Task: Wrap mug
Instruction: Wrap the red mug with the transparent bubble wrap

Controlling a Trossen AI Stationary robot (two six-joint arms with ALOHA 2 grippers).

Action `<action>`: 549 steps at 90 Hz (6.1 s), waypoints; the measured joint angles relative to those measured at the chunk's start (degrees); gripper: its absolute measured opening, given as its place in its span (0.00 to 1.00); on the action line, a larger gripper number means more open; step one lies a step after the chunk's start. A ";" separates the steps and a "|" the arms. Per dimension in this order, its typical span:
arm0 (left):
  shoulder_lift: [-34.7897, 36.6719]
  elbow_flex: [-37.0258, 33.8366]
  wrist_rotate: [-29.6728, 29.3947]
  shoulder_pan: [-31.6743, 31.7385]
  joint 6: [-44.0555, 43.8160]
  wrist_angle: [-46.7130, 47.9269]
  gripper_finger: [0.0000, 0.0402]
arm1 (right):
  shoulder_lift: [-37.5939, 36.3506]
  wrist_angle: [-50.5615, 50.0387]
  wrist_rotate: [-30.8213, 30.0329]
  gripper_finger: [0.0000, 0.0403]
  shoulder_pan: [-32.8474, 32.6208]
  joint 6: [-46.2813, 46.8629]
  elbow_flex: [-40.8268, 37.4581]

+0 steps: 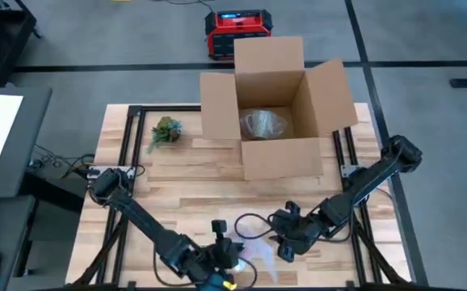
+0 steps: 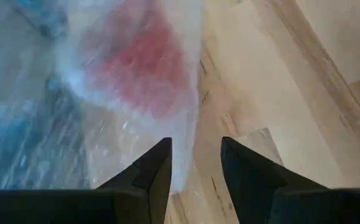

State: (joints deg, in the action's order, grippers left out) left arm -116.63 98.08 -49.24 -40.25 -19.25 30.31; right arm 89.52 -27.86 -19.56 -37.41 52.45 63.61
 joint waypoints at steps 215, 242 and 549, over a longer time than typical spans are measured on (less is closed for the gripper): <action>-5.23 -13.35 -0.11 -15.11 -44.32 9.13 0.33 | 36.90 -7.78 5.86 0.79 3.30 -54.47 45.62; -5.23 -13.33 -0.26 -10.23 -30.07 1.02 0.33 | 44.51 -15.21 6.75 0.81 4.56 -53.15 53.53; -5.19 -5.00 -1.85 -5.20 -32.96 17.17 0.33 | 9.13 -14.30 -10.25 0.00 2.12 -13.74 22.37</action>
State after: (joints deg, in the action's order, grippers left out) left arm -121.82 93.08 -51.09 -45.45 -52.21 47.47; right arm 98.64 -42.16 -29.80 -35.29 38.71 85.99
